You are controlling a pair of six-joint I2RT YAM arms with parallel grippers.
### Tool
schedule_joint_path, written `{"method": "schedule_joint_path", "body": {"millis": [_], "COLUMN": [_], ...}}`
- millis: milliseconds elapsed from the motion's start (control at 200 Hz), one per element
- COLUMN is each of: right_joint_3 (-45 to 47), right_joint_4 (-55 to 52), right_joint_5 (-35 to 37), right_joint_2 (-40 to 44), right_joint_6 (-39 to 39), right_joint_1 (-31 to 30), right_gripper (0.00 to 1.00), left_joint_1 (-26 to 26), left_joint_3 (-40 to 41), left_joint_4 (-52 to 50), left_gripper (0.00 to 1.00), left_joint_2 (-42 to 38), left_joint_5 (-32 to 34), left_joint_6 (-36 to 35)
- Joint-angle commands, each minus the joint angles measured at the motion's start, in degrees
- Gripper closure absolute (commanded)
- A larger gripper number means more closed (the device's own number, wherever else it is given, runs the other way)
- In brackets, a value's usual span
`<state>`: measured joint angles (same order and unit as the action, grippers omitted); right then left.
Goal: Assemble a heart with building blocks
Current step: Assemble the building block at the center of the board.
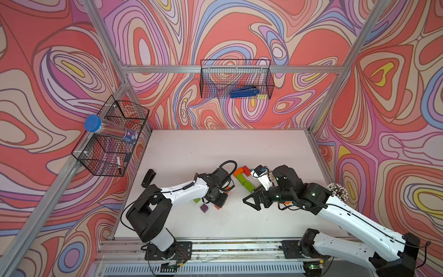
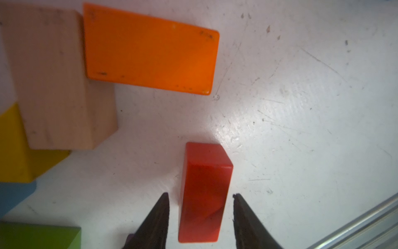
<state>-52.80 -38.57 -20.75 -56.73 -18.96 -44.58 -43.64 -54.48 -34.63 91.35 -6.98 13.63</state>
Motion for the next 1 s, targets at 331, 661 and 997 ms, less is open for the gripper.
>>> {"method": "schedule_joint_path", "body": {"millis": [331,661,997], "right_joint_3": [0.4,0.5,0.5], "right_joint_4": [0.1,0.2,0.3], "right_joint_5": [2.2,2.1,2.0], "right_joint_2": [0.9,1.0,1.1], "right_joint_6": [-0.2,-0.1,-0.1], "right_joint_1": [0.4,0.3,0.3], "right_gripper": [0.06,0.07,0.07], "left_joint_1": [-0.9,-0.9,-0.9], "left_joint_3": [-1.3,-4.5,-6.5], "left_joint_4": [0.8,-0.6,-1.8], "left_gripper": [0.69,0.73,0.73], "left_joint_2": [1.8,3.9,6.7], "left_joint_5": [2.8,6.2,6.1], "left_joint_6": [-2.3,-5.8,-7.7]}}
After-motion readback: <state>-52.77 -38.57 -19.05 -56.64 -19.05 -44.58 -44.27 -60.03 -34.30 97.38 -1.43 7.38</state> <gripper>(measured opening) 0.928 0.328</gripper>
